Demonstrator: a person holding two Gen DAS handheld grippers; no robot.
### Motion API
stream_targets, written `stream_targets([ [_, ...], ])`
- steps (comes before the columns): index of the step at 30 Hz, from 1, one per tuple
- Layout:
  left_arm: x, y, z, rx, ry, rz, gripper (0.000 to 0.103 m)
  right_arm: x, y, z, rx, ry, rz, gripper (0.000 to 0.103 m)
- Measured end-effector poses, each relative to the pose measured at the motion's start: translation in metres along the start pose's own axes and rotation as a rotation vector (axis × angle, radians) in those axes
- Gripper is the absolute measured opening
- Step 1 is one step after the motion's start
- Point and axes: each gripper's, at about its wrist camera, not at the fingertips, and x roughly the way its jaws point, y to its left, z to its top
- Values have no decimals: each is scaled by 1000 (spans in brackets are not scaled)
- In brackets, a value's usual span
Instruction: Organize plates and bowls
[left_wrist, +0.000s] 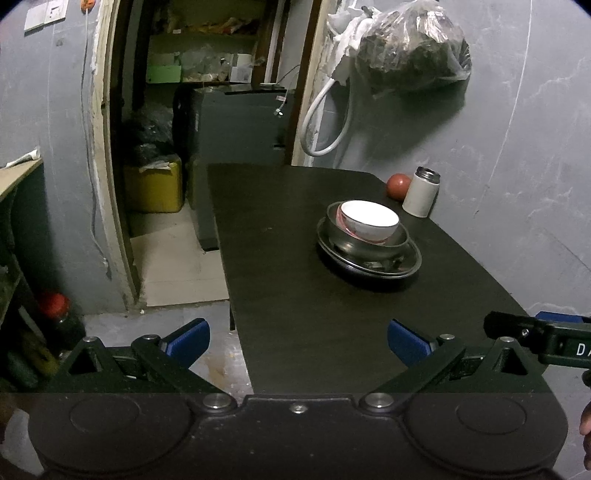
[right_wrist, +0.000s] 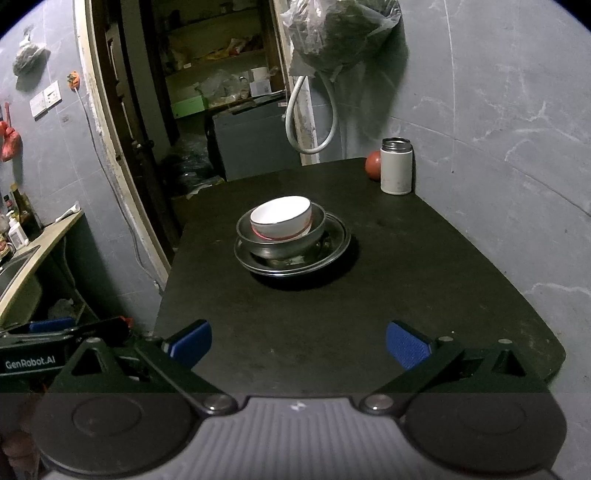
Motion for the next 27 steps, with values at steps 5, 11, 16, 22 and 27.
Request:
stream_targets([
  [5, -2, -1, 0, -6, -10, -9, 102, -1, 0, 0, 0, 1, 2, 103],
  [11, -3, -2, 0, 1, -11, -1, 102, 0, 0, 0, -1, 4, 5, 103],
  [16, -4, -2, -1, 2, -28, -4, 102, 2, 0, 1, -1, 12, 9, 103],
  [22, -6, -1, 0, 2, -27, -3, 102, 5, -1, 1, 2, 19, 12, 103],
  [27, -6, -1, 0, 4, -27, -4, 102, 5, -1, 1, 3, 22, 11, 103],
])
